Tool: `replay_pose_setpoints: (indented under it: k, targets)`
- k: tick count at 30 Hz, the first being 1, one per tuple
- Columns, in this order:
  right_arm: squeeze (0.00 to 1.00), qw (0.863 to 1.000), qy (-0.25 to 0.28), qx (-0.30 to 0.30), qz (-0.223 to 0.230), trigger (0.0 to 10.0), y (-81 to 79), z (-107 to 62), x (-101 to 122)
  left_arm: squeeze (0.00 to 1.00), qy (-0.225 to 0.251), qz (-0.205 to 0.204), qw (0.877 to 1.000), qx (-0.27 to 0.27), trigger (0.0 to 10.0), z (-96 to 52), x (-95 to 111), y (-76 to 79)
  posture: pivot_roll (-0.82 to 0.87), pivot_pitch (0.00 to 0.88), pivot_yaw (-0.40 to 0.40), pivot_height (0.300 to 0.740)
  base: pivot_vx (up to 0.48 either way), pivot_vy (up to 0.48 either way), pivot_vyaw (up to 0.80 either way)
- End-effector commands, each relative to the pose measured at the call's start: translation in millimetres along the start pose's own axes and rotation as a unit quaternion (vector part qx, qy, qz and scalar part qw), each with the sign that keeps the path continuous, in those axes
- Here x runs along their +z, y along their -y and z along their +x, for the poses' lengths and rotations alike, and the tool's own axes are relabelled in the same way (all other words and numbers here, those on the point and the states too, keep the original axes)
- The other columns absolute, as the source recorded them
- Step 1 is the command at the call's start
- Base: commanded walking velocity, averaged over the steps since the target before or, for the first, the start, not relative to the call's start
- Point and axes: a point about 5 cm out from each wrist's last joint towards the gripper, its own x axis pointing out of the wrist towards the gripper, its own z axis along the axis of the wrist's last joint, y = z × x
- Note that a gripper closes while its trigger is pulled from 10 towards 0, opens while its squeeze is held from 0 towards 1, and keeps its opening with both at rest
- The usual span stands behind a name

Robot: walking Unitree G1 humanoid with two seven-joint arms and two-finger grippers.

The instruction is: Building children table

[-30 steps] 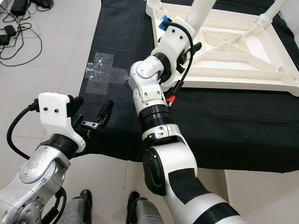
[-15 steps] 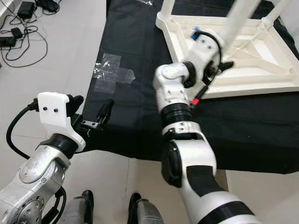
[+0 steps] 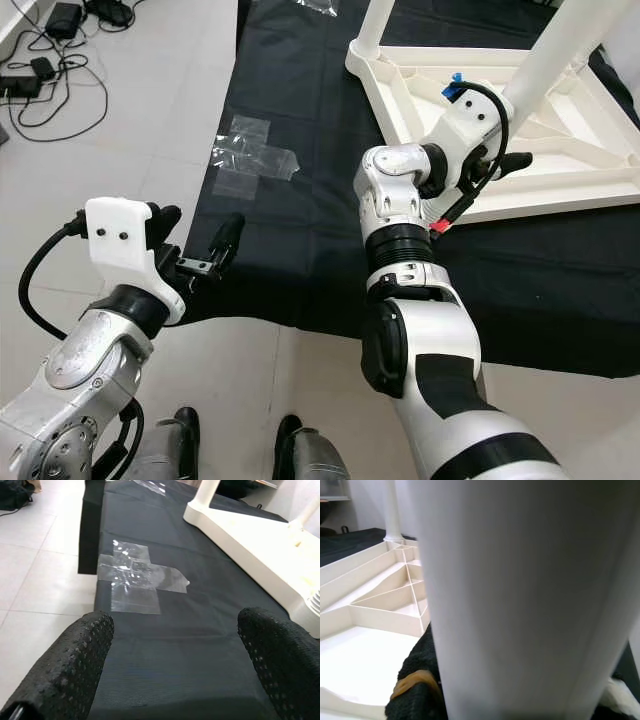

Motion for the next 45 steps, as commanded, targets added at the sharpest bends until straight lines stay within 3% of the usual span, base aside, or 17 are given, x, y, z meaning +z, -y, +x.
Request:
replay_pose_setpoints:
  k: [1, 8, 13, 14, 19, 26, 35, 45]
  targets:
    - [0.00, 0.994, -0.106, -0.013, -0.033, 10.0, 13.1, 0.1, -44.0, 0.00, -0.001, 0.004, 1.000, -0.004, 10.0, -0.7, -1.2, 0.4, 0.05, 0.359, -0.170, 0.740, 0.000, 0.000, 0.00]
    - [0.00, 0.995, -0.085, 0.044, 0.000, 10.0, -4.8, -22.8, -27.4, 0.00, 0.000, 0.005, 1.000, -0.003, 10.0, -0.6, -0.9, -0.2, 0.05, 0.359, -0.166, 0.740, 0.000, 0.000, 0.00]
    - [0.00, 0.993, 0.004, 0.098, 0.063, 10.0, -21.7, -29.6, 20.5, 0.00, 0.001, 0.003, 1.000, -0.003, 10.0, -0.1, -1.0, 0.6, 0.04, 0.356, -0.166, 0.740, 0.000, 0.000, 0.00]
    - [0.00, 0.993, 0.004, 0.098, 0.063, 10.0, -21.7, -29.6, 20.5, 0.00, 0.001, 0.003, 1.000, -0.003, 10.0, -0.1, -1.0, 0.6, 0.04, 0.356, -0.166, 0.740, 0.000, 0.000, 0.00]
    - [0.00, 0.981, 0.072, 0.133, 0.123, 10.0, -30.4, -34.1, 67.2, 0.00, 0.001, 0.003, 1.000, -0.004, 10.0, 0.7, -1.2, 0.8, 0.04, 0.356, -0.166, 0.740, 0.000, 0.000, 0.00]
    - [0.00, 0.967, 0.120, 0.158, 0.161, 10.0, -32.9, -40.9, 96.2, 0.00, 0.001, 0.004, 1.000, -0.002, 10.0, 1.7, -1.3, -0.6, 0.04, 0.364, -0.167, 0.740, 0.000, 0.000, 0.00]
    - [0.00, 0.965, 0.117, 0.169, 0.162, 10.0, -35.0, -38.1, 99.8, 0.00, 0.003, 0.004, 1.000, -0.002, 10.0, 1.2, -1.3, -0.7, 0.04, 0.363, -0.167, 0.740, 0.000, 0.000, 0.00]
    - [0.00, 0.983, 0.034, 0.168, 0.068, 10.0, -32.6, -33.3, 40.2, 0.00, 0.004, 0.005, 1.000, -0.002, 10.0, 0.7, -0.1, -0.5, 0.04, 0.367, -0.166, 0.740, 0.000, 0.000, 0.00]
